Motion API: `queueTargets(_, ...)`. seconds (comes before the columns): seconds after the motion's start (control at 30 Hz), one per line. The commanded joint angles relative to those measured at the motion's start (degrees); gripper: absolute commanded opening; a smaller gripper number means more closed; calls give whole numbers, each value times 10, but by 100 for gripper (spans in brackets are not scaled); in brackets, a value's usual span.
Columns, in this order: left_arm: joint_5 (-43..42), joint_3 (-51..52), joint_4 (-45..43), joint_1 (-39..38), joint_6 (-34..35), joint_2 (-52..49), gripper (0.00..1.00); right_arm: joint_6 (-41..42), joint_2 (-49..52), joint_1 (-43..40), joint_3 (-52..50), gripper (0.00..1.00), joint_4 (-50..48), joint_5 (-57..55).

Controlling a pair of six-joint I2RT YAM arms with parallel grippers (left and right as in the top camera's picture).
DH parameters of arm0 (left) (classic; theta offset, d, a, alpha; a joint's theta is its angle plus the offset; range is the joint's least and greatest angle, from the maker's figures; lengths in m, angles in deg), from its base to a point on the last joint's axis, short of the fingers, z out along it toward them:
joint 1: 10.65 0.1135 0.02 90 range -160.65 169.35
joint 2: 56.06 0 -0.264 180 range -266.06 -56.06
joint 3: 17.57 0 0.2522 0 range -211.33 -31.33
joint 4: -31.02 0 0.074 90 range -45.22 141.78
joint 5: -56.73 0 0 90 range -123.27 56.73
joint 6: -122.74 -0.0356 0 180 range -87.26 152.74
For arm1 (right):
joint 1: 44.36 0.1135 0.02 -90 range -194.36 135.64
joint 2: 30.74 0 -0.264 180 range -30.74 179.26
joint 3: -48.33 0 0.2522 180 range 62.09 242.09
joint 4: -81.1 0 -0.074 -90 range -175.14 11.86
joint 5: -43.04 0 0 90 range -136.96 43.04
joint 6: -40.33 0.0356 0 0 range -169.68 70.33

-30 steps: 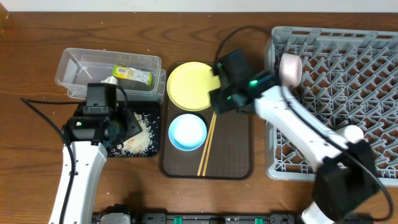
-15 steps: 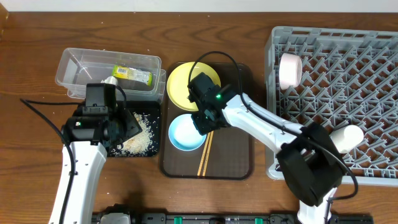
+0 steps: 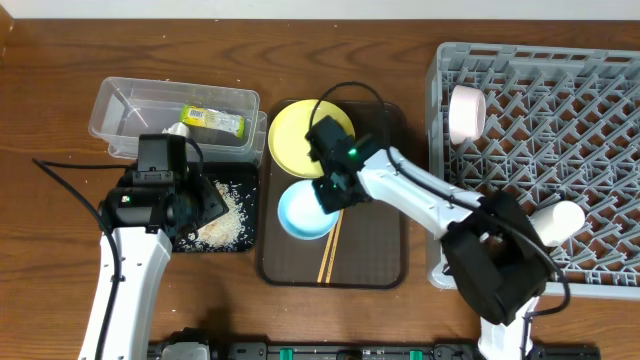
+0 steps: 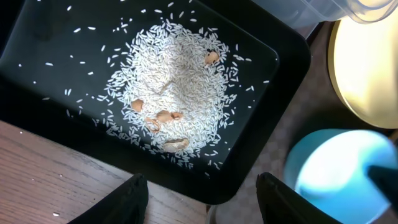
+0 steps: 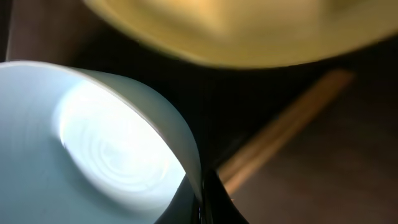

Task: Sort waste into correct bins and load items into the dishwasher rack
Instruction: 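Reach right gripper to the light-blue bowl and grasp its rim, then carry the blue bowl with right gripper and place it in the rack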

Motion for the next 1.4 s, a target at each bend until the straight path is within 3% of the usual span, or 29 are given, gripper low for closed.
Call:
queueTargets(0.0, 7, 2, 3, 3, 5, 1, 59, -1, -77, -45, 23, 1, 0, -66)
queueTargets(0.3, 7, 2, 2, 3, 5, 1, 59, -6, -228, -175, 28, 1, -29, -266)
queueTargets(0.5, 7, 2, 2, 3, 5, 1, 59, -113, -248, -263, 28, 1, -97, -400)
queueTargets(0.67, 7, 2, 2, 3, 5, 1, 59, -122, -234, -324, 28, 1, -155, -561)
queueTargets(1.0, 7, 2, 2, 3, 5, 1, 59, -208, -138, -394, 28, 1, -266, -717)
queueTargets(1.37, 2, 2, 2, 3, 5, 1, 59, -209, -30, -398, 28, 1, -308, -730)
